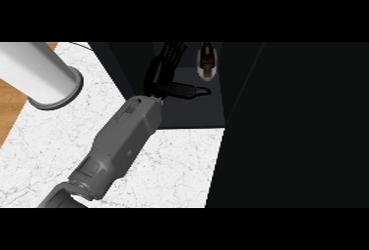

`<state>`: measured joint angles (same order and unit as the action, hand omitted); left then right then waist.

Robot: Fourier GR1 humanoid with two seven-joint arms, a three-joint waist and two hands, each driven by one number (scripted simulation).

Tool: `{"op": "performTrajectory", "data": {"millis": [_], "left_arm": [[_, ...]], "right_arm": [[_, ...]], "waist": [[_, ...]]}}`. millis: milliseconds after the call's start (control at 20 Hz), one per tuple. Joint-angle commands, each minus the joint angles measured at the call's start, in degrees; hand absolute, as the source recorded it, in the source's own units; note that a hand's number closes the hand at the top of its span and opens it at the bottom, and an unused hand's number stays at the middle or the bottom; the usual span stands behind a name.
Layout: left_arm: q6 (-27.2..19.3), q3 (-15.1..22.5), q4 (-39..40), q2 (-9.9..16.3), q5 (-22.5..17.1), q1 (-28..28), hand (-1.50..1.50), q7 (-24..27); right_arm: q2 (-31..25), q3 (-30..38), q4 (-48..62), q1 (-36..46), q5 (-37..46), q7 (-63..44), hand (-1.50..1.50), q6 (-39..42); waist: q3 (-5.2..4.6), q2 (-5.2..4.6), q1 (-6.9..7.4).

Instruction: Pick up the wine, place it into the cabinet and close the cabinet

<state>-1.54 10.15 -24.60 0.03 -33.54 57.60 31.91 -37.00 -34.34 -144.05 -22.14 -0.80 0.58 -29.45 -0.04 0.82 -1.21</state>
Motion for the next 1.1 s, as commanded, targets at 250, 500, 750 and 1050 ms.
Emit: {"op": "performTrajectory", "data": {"millis": [250, 500, 750, 1050], "left_arm": [[-1.9, 8.0, -16.2, 0.0, -2.4, -14.5, -1.5, -2.8], [-4.9, 12.3, -28.7, 0.0, -1.3, -24.3, -1.5, -4.8], [-4.2, 12.7, -39.6, 4.3, -1.5, -32.3, -1.5, -8.5], [-3.5, 15.8, -51.8, 6.9, -1.6, -45.4, -1.5, -8.7]], "right_arm": [[-1.3, -1.4, -11.4, -4.3, -1.6, -4.6, -1.5, -1.2], [-1.5, -2.2, -11.3, -4.1, 0.4, -4.4, -1.5, -2.1], [-2.5, -0.4, -12.6, -3.4, -0.3, -6.2, -1.5, -2.6], [-4.6, -0.5, -13.2, -2.0, 1.2, -7.8, -1.5, -2.2]], "waist": [[0.02, 0.29, 1.64], [0.0, 0.27, 2.06], [-0.01, -0.12, 1.9], [-0.05, -0.28, 1.77]]}}
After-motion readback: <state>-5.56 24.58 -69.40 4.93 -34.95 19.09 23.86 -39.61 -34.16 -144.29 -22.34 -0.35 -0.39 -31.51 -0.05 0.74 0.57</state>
